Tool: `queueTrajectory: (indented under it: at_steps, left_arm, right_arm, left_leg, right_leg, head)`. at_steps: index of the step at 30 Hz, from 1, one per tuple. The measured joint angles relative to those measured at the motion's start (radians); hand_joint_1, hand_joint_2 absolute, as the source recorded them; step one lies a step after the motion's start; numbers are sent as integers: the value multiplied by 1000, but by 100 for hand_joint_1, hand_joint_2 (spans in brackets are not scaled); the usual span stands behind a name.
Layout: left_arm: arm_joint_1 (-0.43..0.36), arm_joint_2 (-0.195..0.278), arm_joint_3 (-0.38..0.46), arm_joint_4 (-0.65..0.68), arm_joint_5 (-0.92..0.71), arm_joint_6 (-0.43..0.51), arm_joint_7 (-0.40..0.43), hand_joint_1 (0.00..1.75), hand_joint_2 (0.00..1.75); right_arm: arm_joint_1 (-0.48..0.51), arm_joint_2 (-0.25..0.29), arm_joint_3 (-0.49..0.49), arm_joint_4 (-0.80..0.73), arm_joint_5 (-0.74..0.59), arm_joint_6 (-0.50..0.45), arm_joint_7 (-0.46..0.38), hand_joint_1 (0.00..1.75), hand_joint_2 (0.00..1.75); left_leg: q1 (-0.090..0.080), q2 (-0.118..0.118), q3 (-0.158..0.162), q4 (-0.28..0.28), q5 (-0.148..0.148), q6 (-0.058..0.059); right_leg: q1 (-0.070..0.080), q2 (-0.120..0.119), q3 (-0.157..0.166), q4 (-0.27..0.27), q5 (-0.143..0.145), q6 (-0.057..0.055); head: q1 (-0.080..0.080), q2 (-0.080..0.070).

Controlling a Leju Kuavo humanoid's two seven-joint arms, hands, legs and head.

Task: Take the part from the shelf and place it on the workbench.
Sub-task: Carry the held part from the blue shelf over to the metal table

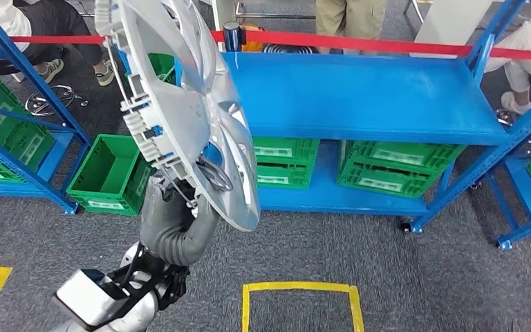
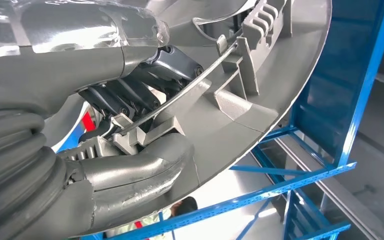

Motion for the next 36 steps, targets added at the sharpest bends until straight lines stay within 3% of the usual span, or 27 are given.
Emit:
queueTrajectory:
  at_steps: [1,2,3,4,6,8,9,11,12,14,16,17,18,19,21,23,25,27,28,30,31,32,33,34,36]
  left_arm:
    - [1,1,4,0,5,0,2,175,175]
    - [2,2,7,0,7,1,3,175,175]
    - [2,3,10,0,9,1,5,175,175]
    - [3,5,12,-1,10,1,7,175,175]
    - [3,7,16,-4,12,0,14,175,175]
    - [7,8,21,-8,13,0,24,175,175]
    - [11,9,24,-10,14,1,28,175,175]
    - [18,10,29,-12,14,1,34,175,175]
    - [20,11,31,-13,14,1,36,175,175]
    - [25,12,34,-16,10,5,42,175,175]
    - [35,13,34,-25,3,9,55,175,175]
    - [40,14,34,-29,0,11,62,175,175]
    - [46,15,34,-33,-2,13,68,175,175]
    - [51,16,34,-35,-3,16,72,175,175]
    - [59,17,34,-37,-4,24,75,175,175]
    - [64,18,35,-39,-4,29,76,175,175]
    - [66,19,35,-41,-4,30,74,175,175]
    - [67,20,35,-42,-4,30,73,175,175]
    - [68,20,35,-42,-4,30,72,175,175]
    - [70,21,35,-42,-4,30,72,175,175]
    - [70,22,35,-42,-4,30,71,175,175]
    - [71,22,35,-41,-4,30,71,175,175]
    - [72,23,35,-41,-4,30,71,175,175]
    - [73,23,35,-41,-4,30,71,175,175]
    - [73,23,35,-41,-4,30,71,175,175]
  right_arm:
    - [0,0,0,0,0,-2,0,0,175]
    - [1,0,0,0,0,-4,-2,0,175]
    - [1,0,0,0,-1,-6,-4,0,175]
    - [1,2,0,0,-1,-8,-9,0,175]
    - [1,4,0,0,0,-12,-23,0,175]
    - [0,5,0,0,6,-13,-34,0,175]
    - [0,6,0,0,9,-14,-36,0,175]
    - [3,6,0,0,12,-14,-39,0,175]
    - [5,7,0,0,15,-14,-41,0,175]
    - [7,10,0,0,25,-15,-47,0,175]
    - [7,13,2,0,37,-19,-55,0,175]
    - [6,14,3,0,40,-23,-57,0,175]
    - [6,15,4,-1,40,-27,-59,0,175]
    - [6,15,4,-1,37,-30,-62,0,175]
    - [4,15,4,-1,32,-32,-67,0,175]
    - [2,14,4,0,30,-33,-71,0,175]
    - [0,14,4,-1,29,-33,-73,0,175]
    - [0,14,4,-1,29,-33,-74,0,175]
    - [1,14,4,-1,29,-33,-74,0,175]
    - [2,14,4,-1,28,-33,-74,0,175]
    - [2,14,4,-1,28,-33,-74,0,175]
    - [2,14,4,-1,28,-33,-74,0,175]
    - [2,14,4,-1,28,-33,-74,0,175]
    - [3,15,4,-1,28,-33,-74,0,175]
    - [3,16,4,-1,28,-33,-74,0,175]
  left_leg:
    - [1,0,-14,65,-41,-4]
    - [3,0,-21,116,-58,-8]
    - [4,0,-17,144,-52,-12]
    - [5,0,4,139,-27,-15]
    - [9,2,91,41,14,-22]
    - [8,1,172,-76,0,-17]
    - [5,0,189,-106,-14,-10]
    - [2,0,185,-117,-11,12]
    - [2,0,178,-118,-2,22]
    - [5,0,157,-120,20,39]
    - [4,0,131,-119,41,46]
    - [3,0,118,-118,52,46]
    - [2,0,104,-118,63,46]
    - [0,0,92,-118,73,45]
    - [-4,1,70,-118,91,42]
    - [-8,4,57,-118,109,36]
    - [-5,9,50,-122,128,24]
    - [-2,10,43,-127,136,12]
    - [-2,8,36,-116,117,7]
    - [0,2,9,-41,30,0]
    - [1,1,-6,21,-18,-3]
    - [2,0,-16,82,-48,-7]
    - [2,0,-18,126,-54,-10]
    - [2,0,-6,140,-38,-13]
    - [3,1,67,71,14,-15]
  right_leg:
    - [0,0,-17,4,10,-1]
    - [0,-1,-34,9,19,1]
    - [-1,-2,-53,16,28,3]
    - [-2,-2,-72,25,35,6]
    - [-5,-2,-109,49,46,14]
    - [-7,0,-136,76,52,24]
    - [-7,1,-142,84,57,29]
    - [-9,2,-148,87,68,40]
    - [-10,3,-152,92,59,46]
    - [-14,3,-170,147,-9,59]
    - [-19,3,-190,263,-106,70]
    - [-20,3,-193,317,-132,71]
    - [-20,3,-186,348,-136,70]
    - [-19,3,-166,345,-121,67]
    - [-15,6,-83,244,-73,49]
    - [-7,8,13,96,-65,30]
    - [1,9,48,26,-71,21]
    - [2,8,39,12,-49,15]
    - [1,6,31,5,-34,9]
    - [-4,1,6,-2,-6,3]
    - [-3,1,-10,0,5,0]
    - [-3,0,-27,4,15,1]
    - [-3,-1,-44,10,24,2]
    - [-4,-1,-63,18,32,4]
    - [-6,-2,-99,39,45,11]
  head:
    - [-1,0]
    - [-2,0]
    - [-2,0]
    - [-2,0]
    - [-3,0]
    - [-4,0]
    - [-5,0]
    - [-5,0]
    - [-5,0]
    - [-1,0]
    - [3,0]
    - [3,0]
    - [3,0]
    - [4,0]
    - [3,0]
    - [3,0]
    - [3,0]
    - [3,0]
    - [2,0]
    - [-1,0]
    - [-2,0]
    - [-3,0]
    - [-4,0]
    - [-4,0]
    - [-6,0]
